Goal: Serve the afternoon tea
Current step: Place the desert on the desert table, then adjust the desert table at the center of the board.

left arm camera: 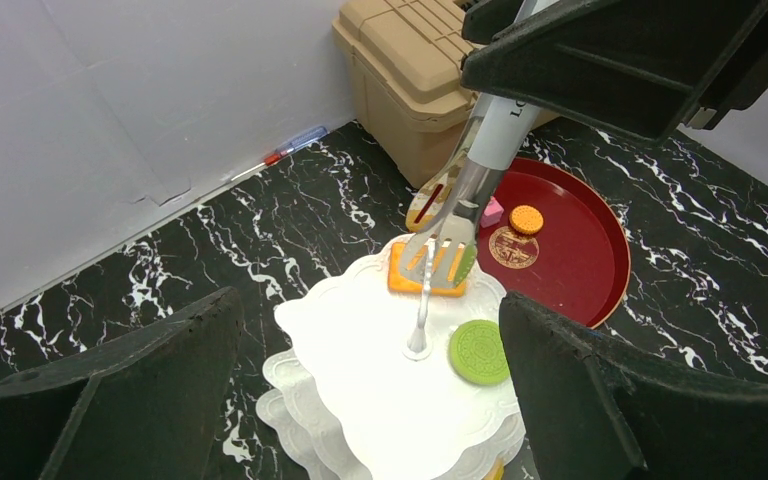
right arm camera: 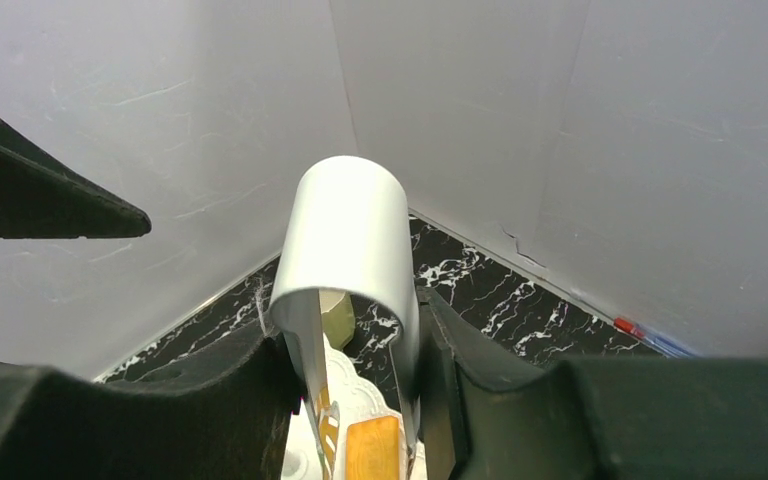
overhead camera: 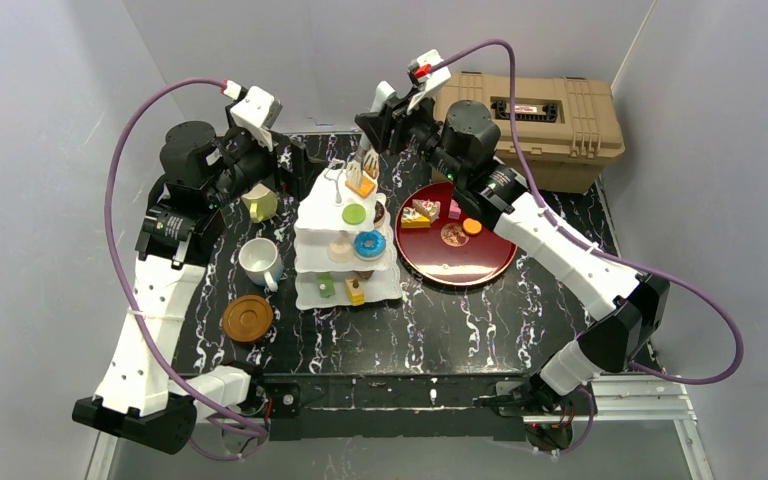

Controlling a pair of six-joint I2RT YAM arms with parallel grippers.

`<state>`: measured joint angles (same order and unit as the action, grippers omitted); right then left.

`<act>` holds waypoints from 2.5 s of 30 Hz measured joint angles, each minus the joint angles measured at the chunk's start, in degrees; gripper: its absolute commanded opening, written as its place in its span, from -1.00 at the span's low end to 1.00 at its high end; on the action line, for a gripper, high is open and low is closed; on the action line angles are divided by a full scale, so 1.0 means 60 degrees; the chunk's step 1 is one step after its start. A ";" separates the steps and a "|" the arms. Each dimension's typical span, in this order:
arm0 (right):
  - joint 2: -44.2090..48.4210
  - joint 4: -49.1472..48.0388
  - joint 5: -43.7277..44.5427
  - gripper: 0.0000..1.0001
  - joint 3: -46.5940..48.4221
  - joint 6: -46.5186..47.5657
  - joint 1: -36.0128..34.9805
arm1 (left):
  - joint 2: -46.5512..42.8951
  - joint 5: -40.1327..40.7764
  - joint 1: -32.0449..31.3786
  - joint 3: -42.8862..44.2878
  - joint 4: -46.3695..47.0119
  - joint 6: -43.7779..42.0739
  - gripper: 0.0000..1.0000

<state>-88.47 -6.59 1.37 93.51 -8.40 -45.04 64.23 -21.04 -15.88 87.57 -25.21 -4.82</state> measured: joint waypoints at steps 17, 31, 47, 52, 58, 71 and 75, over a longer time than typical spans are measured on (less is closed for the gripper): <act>0.0452 -0.0142 0.0313 -0.46 0.0000 0.0040 0.0004 | 0.0004 -0.0033 0.0000 -0.0044 -0.0004 -0.0066 0.96; 0.2430 0.0168 0.1625 -0.57 -0.1432 0.0918 0.0310 | 0.1322 -0.1206 -0.0007 -0.0226 -0.0120 -0.0175 0.63; 0.3741 0.1177 0.2925 -0.59 -0.3738 0.1224 0.0506 | 0.2160 -0.1537 -0.0208 0.0255 -0.0299 -0.0331 -1.00; 0.3756 0.1162 0.3034 -0.59 -0.4029 0.1220 0.0510 | 0.1974 -0.0798 -0.0379 0.0193 -0.0197 -0.0423 -1.00; 0.3756 0.1158 0.3042 -0.60 -0.4339 0.1206 0.0514 | 0.1657 0.0084 -0.0583 0.0015 0.0426 -0.0386 -1.00; 0.3778 0.1016 0.3147 -0.60 -0.4783 0.1129 0.0568 | 0.1198 0.2889 -0.1082 -0.1122 0.1315 0.0958 -1.00; 0.3774 0.1009 0.3147 -0.60 -0.4911 0.1107 0.0576 | 0.1158 0.3486 -0.1082 -0.1213 0.1399 0.1719 -1.00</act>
<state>-65.82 -0.54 20.25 64.05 -1.76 -41.58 71.18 -0.12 -22.37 80.29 -16.82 5.50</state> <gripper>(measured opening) 0.446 0.021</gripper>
